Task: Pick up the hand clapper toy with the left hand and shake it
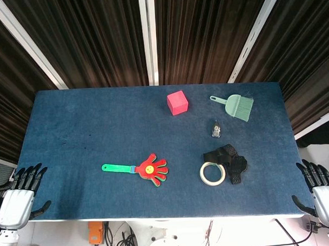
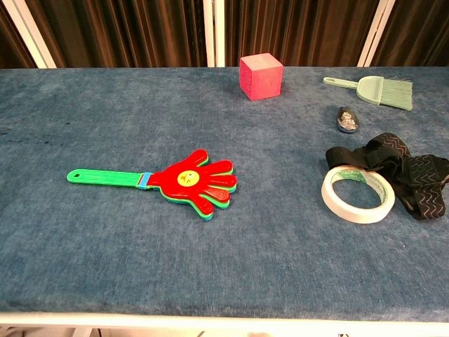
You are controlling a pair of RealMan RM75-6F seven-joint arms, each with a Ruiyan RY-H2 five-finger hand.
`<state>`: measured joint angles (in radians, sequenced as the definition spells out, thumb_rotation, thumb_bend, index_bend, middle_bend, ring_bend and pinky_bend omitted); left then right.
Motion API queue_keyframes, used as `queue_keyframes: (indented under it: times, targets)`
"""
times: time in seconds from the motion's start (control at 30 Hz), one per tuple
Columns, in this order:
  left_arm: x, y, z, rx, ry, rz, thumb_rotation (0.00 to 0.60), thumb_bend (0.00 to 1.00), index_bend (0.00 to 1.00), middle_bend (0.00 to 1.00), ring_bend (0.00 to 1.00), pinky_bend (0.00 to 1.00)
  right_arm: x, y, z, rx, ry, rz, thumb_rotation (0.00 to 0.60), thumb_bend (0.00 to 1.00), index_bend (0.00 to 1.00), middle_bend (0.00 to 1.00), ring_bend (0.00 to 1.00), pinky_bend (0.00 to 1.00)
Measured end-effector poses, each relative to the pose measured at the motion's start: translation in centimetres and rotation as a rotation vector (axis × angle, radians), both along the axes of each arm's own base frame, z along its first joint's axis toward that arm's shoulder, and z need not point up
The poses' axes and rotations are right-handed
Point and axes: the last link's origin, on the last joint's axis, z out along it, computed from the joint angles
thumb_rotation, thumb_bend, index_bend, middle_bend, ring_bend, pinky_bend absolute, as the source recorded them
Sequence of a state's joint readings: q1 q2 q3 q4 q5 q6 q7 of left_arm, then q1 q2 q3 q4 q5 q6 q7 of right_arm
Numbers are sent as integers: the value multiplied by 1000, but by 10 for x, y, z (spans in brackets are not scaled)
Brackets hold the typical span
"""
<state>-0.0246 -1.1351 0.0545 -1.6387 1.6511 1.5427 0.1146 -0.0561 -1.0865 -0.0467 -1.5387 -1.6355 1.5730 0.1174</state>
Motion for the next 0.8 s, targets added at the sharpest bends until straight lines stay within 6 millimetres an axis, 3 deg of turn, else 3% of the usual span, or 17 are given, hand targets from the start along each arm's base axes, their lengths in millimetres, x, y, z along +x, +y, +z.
queue_keyframes:
  times: [0.5,0.8]
  targets:
    - [11,11,-1,-26,-22,-29,600,194,0,0,0,0,2,-3,2,-8,-2,4,600,208,0,0,0,0]
    - [39,42,-32,-160,-91,-95,600,194,0,0,0,0,1,-3,-3,13,5,-4,600,206,0,0,0,0]
